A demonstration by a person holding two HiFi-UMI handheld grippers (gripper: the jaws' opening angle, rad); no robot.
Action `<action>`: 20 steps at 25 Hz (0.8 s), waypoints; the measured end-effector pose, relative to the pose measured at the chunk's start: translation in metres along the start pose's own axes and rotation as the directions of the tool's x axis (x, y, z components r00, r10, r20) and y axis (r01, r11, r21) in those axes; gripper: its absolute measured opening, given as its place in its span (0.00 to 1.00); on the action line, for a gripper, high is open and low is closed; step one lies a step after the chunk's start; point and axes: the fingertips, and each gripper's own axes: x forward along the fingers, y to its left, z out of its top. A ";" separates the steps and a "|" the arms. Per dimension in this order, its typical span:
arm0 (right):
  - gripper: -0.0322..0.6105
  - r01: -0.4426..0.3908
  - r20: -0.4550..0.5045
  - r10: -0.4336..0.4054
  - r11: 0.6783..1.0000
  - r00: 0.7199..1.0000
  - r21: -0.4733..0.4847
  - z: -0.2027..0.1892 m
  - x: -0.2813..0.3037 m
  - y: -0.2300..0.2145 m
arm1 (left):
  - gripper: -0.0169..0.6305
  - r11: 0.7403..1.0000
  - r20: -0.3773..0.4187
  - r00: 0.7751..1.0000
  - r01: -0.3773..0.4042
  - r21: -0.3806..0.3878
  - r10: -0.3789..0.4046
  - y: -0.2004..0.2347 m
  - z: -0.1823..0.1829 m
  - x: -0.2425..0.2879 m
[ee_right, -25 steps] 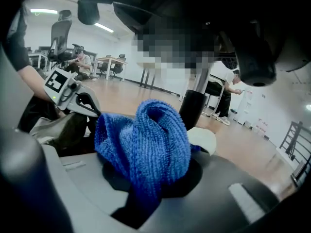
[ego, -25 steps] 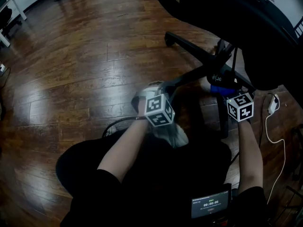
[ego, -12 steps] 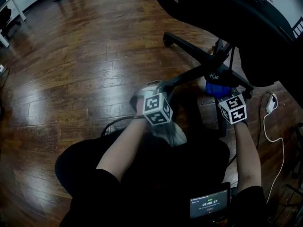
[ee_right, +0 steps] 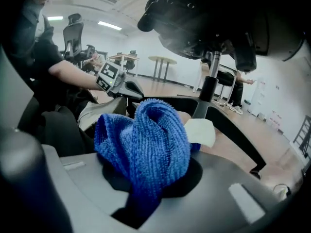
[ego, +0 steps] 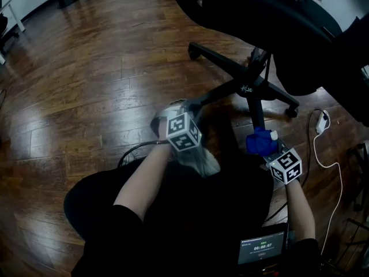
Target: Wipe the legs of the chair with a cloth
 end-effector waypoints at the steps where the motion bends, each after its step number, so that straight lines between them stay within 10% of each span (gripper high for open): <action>1: 0.17 -0.004 0.013 0.004 1.000 1.000 0.016 0.000 -0.001 -0.001 | 0.03 1.000 0.000 1.000 0.001 -0.001 -0.001 0.000 0.000 0.000; 20: 0.17 0.219 0.041 -0.216 0.969 0.976 -0.110 0.107 0.093 -0.110 | 0.03 1.000 0.011 1.000 -0.001 0.003 0.001 0.001 0.003 -0.001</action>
